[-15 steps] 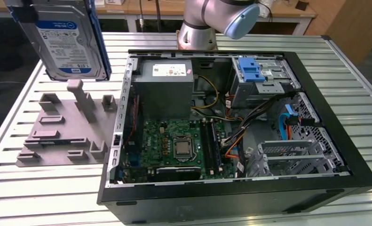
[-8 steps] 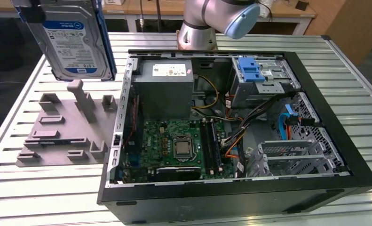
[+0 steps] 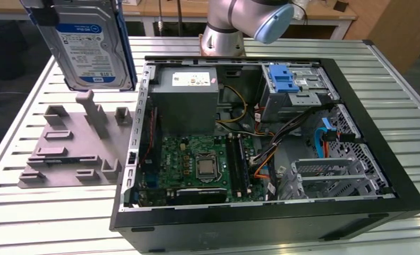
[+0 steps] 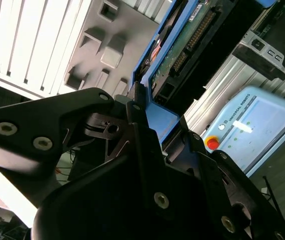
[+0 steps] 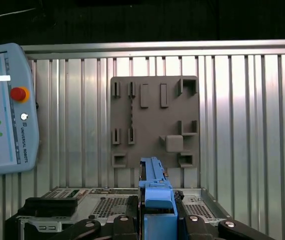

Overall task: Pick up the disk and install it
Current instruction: 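Pick up the disk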

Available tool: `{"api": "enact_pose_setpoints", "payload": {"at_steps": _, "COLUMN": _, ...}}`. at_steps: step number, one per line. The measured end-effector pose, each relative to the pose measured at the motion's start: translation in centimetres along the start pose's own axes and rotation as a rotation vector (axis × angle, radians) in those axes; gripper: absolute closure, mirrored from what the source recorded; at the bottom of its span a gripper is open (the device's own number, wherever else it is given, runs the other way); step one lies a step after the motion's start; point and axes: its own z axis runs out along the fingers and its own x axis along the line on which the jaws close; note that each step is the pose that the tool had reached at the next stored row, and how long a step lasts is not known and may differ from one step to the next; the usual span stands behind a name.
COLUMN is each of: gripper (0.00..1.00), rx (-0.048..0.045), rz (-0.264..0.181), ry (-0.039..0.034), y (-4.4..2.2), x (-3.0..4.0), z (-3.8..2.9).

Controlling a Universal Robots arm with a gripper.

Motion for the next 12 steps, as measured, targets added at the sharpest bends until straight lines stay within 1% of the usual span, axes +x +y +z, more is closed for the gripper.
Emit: {"api": "enact_pose_setpoints", "payload": {"at_steps": 12, "gripper": 0.64, "rx": 0.0001, "rz": 0.0, "ry": -0.0001, "y": -1.57, "x": -0.04, "z": -0.01}}
